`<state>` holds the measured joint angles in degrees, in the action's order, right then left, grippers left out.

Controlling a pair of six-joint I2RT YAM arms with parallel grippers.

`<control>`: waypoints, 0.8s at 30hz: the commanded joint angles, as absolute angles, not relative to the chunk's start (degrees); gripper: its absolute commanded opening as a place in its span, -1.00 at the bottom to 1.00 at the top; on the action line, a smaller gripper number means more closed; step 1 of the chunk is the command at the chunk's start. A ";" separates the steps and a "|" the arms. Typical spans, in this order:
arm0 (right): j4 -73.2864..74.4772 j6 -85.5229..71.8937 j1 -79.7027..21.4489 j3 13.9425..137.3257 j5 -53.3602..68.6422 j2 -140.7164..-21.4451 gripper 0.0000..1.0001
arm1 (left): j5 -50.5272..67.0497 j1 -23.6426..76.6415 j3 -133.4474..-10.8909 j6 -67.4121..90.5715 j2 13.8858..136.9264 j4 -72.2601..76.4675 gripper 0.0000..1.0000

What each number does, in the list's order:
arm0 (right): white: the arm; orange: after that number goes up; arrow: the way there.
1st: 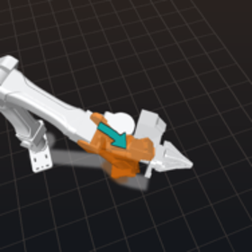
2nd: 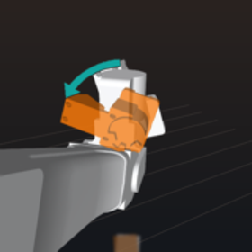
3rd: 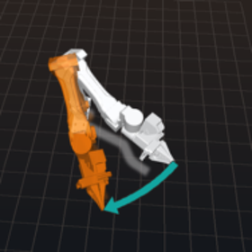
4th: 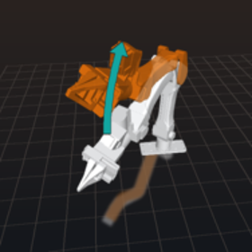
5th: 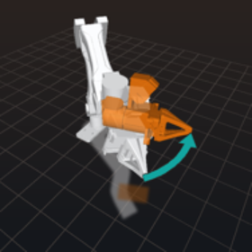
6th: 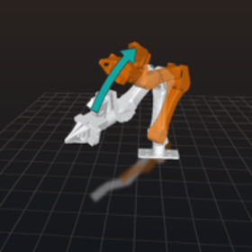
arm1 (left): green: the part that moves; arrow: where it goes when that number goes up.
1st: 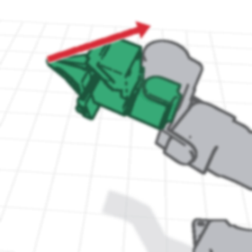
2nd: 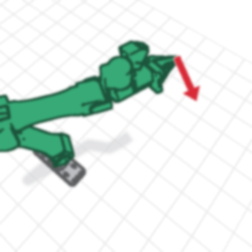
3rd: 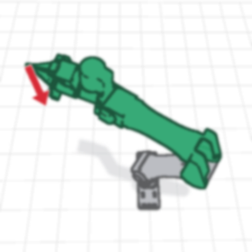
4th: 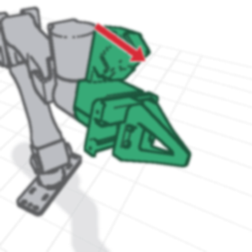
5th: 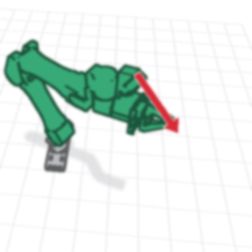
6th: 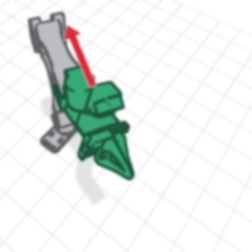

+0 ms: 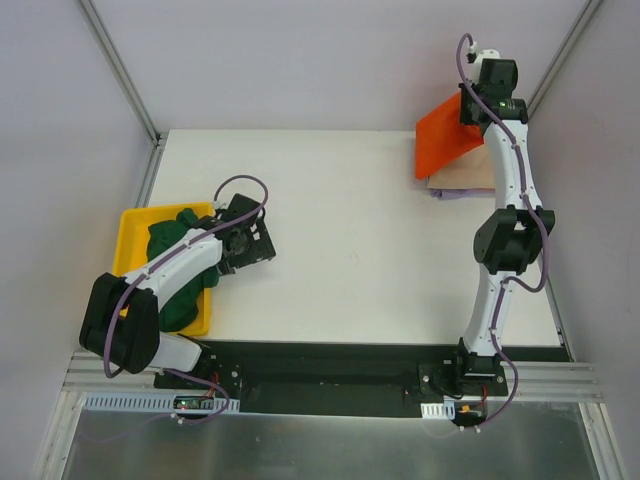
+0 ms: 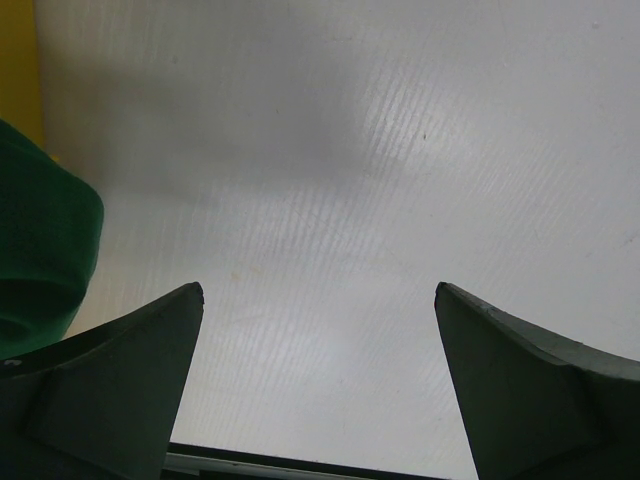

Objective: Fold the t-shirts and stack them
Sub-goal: Put the neatly folded tshirt into the corner of the board with the right arm

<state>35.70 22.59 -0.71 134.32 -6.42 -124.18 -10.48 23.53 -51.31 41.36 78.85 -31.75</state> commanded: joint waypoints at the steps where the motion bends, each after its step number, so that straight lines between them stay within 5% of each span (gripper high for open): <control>1: 30.51 22.06 -0.88 137.56 2.80 -122.08 -0.99 | -9.32 23.03 -53.61 42.63 79.45 -32.43 0.98; 15: 23.65 18.63 -1.84 139.48 11.69 -125.68 -0.99 | -10.02 23.03 -54.14 42.89 80.51 -32.43 0.98; 24: 24.78 23.46 -1.50 139.92 6.42 -127.44 -0.99 | -9.93 23.03 -54.49 43.07 81.47 -32.43 0.98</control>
